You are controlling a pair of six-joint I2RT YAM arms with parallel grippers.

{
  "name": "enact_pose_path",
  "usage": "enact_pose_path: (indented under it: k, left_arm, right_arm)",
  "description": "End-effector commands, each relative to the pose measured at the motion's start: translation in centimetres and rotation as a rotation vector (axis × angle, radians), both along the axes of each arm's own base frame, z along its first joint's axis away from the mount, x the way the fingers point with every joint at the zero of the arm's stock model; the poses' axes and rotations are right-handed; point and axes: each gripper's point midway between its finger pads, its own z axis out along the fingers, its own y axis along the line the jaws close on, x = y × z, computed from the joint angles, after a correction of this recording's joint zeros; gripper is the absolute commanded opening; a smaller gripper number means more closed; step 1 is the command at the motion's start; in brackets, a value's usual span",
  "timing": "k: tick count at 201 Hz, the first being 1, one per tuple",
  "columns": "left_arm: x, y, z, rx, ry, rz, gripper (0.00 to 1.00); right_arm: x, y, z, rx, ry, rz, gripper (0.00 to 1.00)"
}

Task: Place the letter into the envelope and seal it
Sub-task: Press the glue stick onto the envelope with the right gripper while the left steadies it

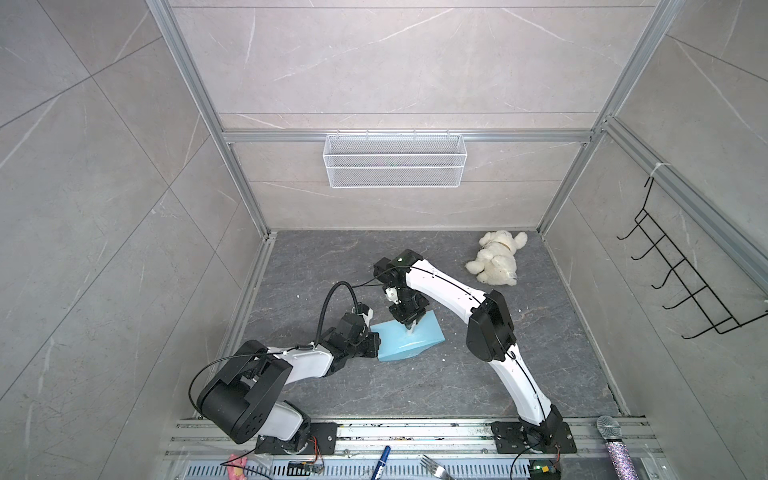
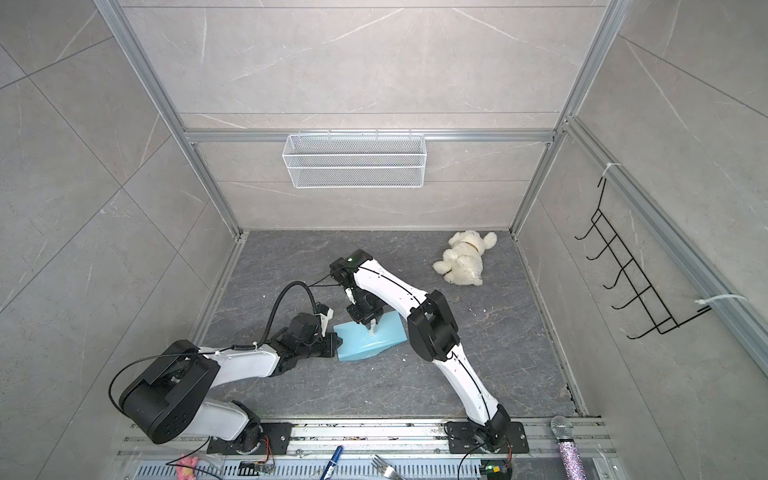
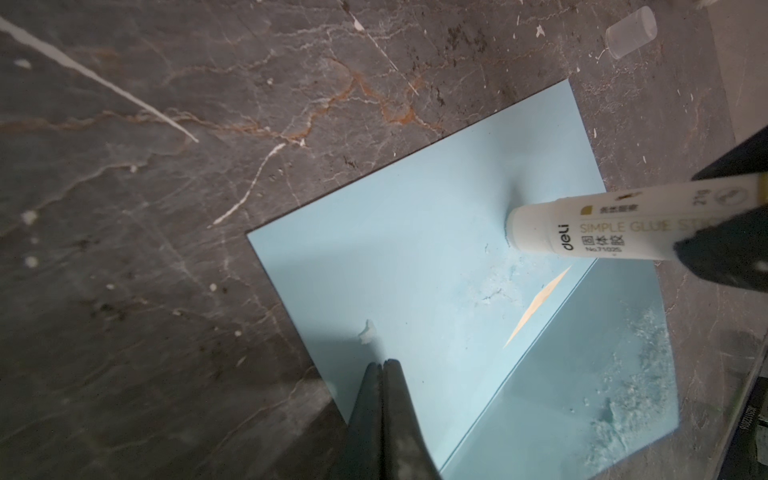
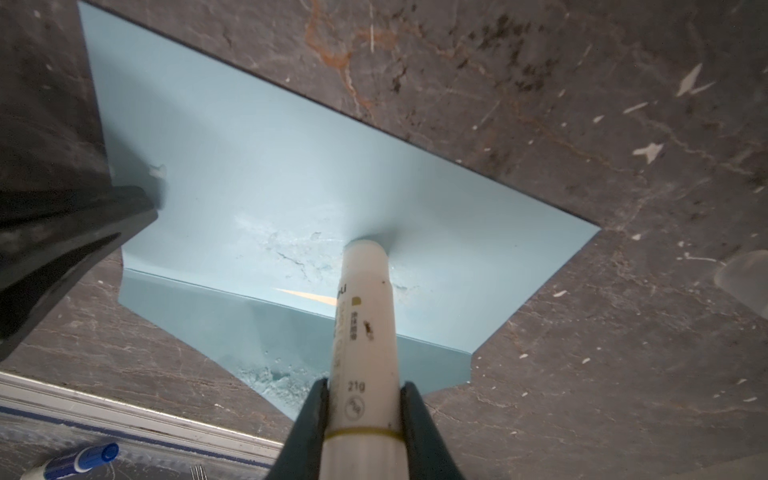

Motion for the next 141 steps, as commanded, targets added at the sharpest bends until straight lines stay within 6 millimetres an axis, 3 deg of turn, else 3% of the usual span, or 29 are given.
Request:
enact_pose_path:
  k: [1,96,141]
  left_arm:
    - [0.4,0.2,-0.2,0.03,-0.005,-0.001,0.0]
    - [0.4,0.3,-0.2,0.029,-0.001,0.001,0.0]
    - [0.4,0.3,-0.2,0.027,-0.001,0.002,0.0]
  right_arm:
    - [0.7,-2.4,-1.0,-0.079,-0.012,-0.039,0.0]
    - [1.4,-6.0,-0.9,-0.111,-0.014,-0.105,0.0]
    - [1.7,-4.1,1.2,0.006,-0.039,-0.125,0.0]
